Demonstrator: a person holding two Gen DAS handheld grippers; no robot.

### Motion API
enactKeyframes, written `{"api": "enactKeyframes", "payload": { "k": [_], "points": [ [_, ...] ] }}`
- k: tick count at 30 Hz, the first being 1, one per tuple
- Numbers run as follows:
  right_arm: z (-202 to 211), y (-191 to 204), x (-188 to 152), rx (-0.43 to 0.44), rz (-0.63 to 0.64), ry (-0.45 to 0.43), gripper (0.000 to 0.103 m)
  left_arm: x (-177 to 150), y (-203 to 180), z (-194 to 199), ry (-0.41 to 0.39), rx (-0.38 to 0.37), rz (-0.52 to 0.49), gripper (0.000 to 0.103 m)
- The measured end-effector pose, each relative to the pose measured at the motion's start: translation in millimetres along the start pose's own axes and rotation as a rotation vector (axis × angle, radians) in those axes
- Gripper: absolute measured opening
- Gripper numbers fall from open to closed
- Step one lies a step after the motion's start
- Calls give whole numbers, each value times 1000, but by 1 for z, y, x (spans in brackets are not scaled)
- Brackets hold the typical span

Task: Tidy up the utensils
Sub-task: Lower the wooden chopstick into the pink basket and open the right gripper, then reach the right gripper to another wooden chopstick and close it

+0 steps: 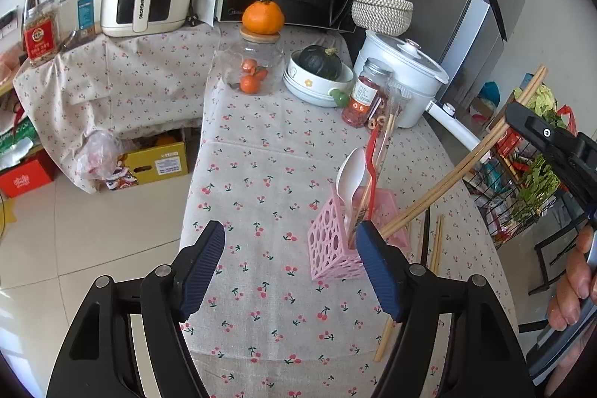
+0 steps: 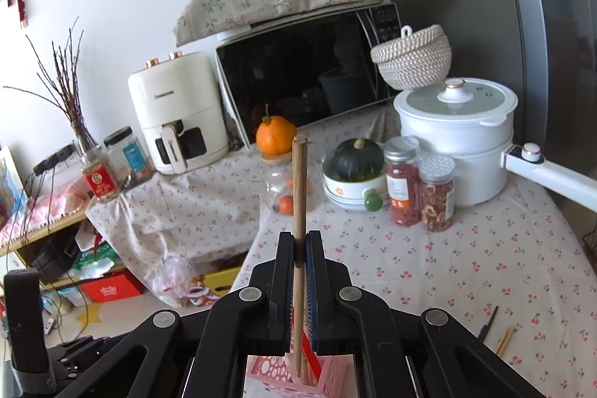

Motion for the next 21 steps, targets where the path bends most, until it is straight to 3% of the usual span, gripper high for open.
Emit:
{"api": "enactKeyframes", "payload": {
  "k": [3,6,8,10,12,21],
  "points": [
    [-16,1,-11,-27,9,57,5,-1,-1,-1,11,-12,-2,78],
    [-32,1,-22,3,-14,121,8,-2,-4,-2,22,-17,-11,81],
    [-36,-2,-25,5,-39,148,15,-3,-4,-2,28,-21,-14,82],
    [-35,-5,-25,11,-67,150,42,-4,-6,-2,35,-29,-16,83],
    [-29,-7,-21,22,-83,128,53,-6,-8,-2,44,-35,-15,84],
    [1,-42,-13,-13,-84,94,72,-19,-34,-7,82,-68,-57,86]
  ]
}}
Point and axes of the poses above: each gripper's, at about its wrist camera, not at the fingertips, and z roughly against the way its jaws point, y to its left, x to its top, the point moved 6 cm from there along -z, roughly the way its jaws point, and after that the axes turned 5 degrees about -y, right-handed, at the moved point
